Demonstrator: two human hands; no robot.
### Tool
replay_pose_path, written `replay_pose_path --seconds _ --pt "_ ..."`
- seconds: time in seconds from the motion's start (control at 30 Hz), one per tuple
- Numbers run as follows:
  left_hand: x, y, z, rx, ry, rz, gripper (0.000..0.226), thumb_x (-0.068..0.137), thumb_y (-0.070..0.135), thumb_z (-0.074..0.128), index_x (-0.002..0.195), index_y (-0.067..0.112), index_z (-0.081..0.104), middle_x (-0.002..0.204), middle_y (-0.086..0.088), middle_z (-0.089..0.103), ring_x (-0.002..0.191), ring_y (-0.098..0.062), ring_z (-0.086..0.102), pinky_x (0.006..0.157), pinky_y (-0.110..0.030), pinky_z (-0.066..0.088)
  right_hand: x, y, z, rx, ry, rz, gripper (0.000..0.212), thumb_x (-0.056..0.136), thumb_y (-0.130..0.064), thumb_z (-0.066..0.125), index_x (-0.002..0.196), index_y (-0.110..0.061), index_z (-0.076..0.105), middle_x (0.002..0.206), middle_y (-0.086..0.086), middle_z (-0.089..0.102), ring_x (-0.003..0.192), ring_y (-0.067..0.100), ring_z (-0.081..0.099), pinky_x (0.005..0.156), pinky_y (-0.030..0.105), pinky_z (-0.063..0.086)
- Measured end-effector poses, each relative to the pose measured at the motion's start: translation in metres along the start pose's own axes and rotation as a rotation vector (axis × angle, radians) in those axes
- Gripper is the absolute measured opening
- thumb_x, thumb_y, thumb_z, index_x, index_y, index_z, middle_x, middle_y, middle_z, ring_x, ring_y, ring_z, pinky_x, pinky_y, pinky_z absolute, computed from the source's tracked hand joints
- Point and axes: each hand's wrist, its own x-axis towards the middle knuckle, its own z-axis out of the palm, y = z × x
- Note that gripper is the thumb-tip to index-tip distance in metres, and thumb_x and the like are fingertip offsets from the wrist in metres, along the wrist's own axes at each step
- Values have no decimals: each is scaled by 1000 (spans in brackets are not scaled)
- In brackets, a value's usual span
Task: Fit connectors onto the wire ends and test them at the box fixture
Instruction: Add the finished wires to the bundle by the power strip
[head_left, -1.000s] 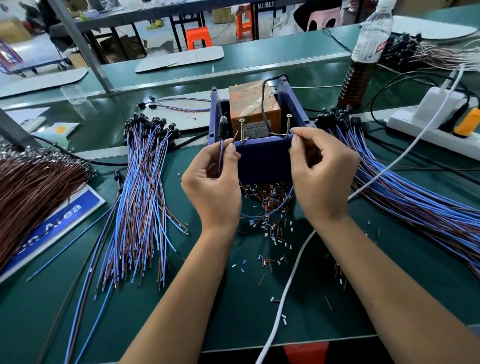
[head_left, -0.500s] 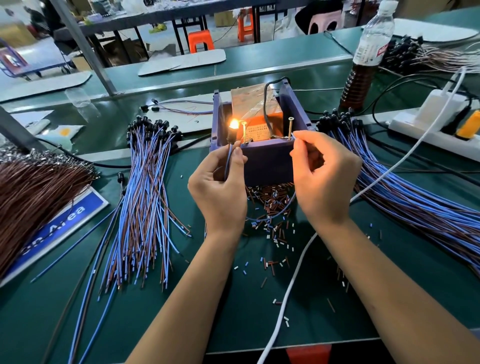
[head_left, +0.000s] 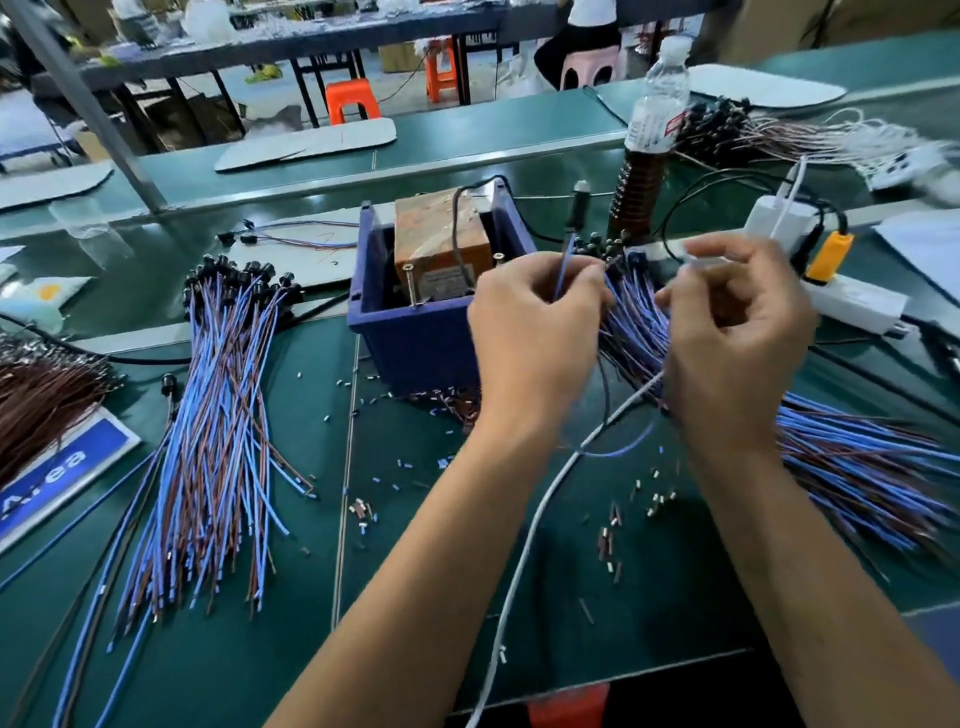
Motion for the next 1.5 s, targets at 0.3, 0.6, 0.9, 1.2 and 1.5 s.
replay_pose_path --seconds 0.3,0.6,0.9,1.2,1.5 --pt "0 7 160 -165 -787 -809 38 103 -1 33 67 6 43 68 -5 35 22 -3 20 24 -15 13 35 36 -97 -225 219 317 16 87 -10 58 88 -22 68 72 -7 67 60 1 64 64 24 54" --pt "32 -22 161 -464 -306 -858 37 105 2 26 73 11 43 62 -3 43 29 -5 33 28 -11 21 48 28 -107 -929 32 -85 24 92 -26 63 112 -23 76 127 7 57 119 37 50 89 39 39" --pt "66 -30 137 -687 13 -794 33 99 -2 29 73 10 46 40 4 41 29 -6 33 32 -13 22 32 33 -72 -1057 -291 -103 25 96 -40 67 116 -30 77 160 -1 44 152 30 27 115 59 19" --pt "88 -25 121 -870 156 -732 33 103 -3 30 77 7 49 63 -5 42 38 -9 40 33 -14 29 33 26 -61 -727 -594 -27 27 104 -40 58 97 -18 72 84 9 73 84 36 66 73 44 50" --pt "90 -22 115 -962 121 -726 32 105 -4 35 81 4 55 68 -6 48 49 -9 45 38 -13 35 41 23 -61 -790 -662 47 41 108 -39 50 83 -11 67 86 10 62 88 35 59 77 47 49"
